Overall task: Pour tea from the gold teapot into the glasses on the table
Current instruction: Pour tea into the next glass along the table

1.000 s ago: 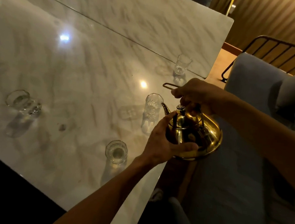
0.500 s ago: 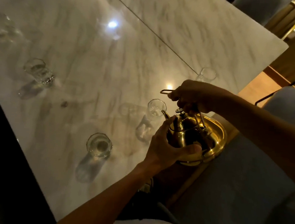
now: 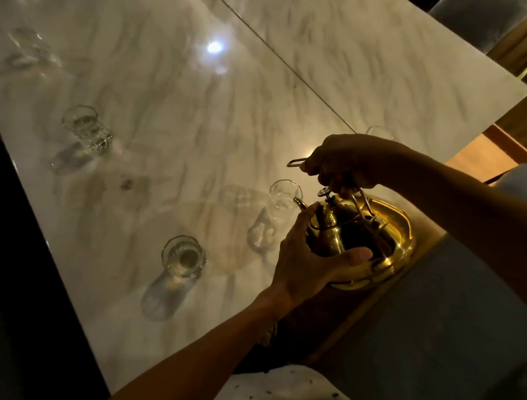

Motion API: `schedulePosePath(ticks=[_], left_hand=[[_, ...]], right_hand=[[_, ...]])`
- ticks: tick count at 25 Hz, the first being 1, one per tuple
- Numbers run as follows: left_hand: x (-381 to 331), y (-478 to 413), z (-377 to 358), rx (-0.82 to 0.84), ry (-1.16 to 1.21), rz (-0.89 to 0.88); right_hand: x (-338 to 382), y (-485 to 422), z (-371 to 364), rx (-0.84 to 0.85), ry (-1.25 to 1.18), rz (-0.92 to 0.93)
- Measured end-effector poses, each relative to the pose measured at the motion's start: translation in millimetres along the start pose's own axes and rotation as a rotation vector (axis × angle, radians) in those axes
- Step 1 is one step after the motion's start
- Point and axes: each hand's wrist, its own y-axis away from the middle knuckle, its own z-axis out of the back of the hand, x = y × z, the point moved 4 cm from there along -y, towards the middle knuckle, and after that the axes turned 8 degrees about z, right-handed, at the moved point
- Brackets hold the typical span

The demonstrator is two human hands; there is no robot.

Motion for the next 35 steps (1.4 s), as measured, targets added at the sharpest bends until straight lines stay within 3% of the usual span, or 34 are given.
schedulePosePath(ticks=[21, 35], left_hand=[[-15.4, 2.2, 1.5, 0.054, 0.107, 0.016], [-13.7, -0.4, -1.5, 0.006, 0.135, 0.029]], right_hand=[[7.9, -4.9, 5.1, 0.007, 0.027, -0.091], [12.3, -3.8, 3.4, -0.005, 0.046, -0.096]])
